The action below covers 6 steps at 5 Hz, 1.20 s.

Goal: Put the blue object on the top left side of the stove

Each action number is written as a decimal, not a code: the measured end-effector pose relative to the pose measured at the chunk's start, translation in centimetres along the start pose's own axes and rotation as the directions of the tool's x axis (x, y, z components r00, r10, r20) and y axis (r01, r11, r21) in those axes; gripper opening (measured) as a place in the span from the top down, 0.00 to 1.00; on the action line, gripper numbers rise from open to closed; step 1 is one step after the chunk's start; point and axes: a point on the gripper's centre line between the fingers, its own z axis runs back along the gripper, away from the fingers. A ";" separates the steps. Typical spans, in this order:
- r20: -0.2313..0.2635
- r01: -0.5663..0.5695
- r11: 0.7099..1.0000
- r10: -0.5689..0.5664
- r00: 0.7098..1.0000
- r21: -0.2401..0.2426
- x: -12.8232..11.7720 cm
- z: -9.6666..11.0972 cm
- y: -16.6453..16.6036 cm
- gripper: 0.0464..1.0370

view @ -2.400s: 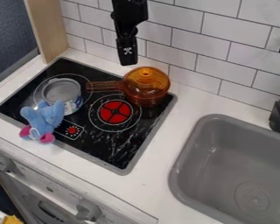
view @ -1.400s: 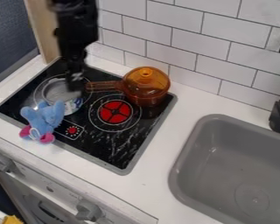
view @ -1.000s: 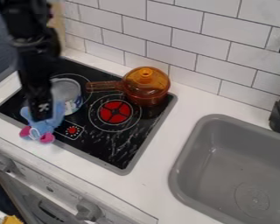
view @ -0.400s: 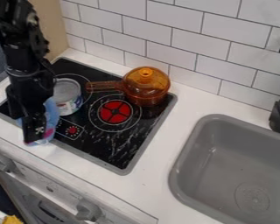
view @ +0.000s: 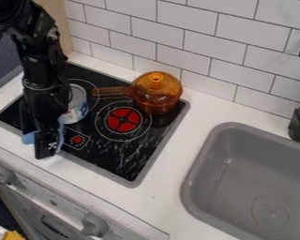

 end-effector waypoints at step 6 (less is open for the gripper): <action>0.007 0.018 1.000 -0.018 1.000 0.021 -0.3 -0.1 -0.6 0.91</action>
